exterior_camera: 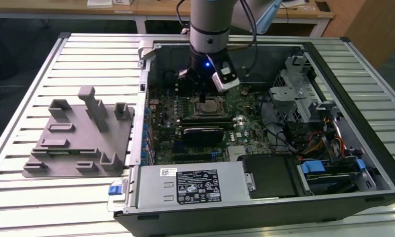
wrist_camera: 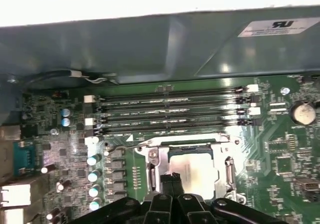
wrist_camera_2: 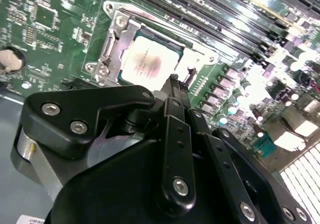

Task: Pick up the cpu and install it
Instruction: 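Close the cpu cover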

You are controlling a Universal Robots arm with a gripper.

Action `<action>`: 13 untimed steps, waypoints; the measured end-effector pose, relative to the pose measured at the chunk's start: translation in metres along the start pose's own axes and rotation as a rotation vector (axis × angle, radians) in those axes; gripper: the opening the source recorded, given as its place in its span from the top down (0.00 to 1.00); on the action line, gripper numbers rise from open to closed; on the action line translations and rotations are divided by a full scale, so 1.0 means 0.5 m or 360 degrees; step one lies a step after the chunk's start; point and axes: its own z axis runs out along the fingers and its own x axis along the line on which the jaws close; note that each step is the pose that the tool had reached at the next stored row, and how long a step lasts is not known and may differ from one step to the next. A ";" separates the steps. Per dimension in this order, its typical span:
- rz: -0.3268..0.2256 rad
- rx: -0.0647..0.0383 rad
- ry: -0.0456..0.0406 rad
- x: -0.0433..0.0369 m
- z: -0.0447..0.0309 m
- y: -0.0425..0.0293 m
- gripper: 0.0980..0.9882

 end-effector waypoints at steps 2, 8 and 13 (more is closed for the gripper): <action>-0.0003 -0.0003 -0.0047 0.002 0.000 0.000 0.99; -0.0006 -0.0005 -0.0096 -0.001 0.001 0.000 0.99; -0.0006 -0.0006 -0.0096 -0.020 0.002 0.000 0.99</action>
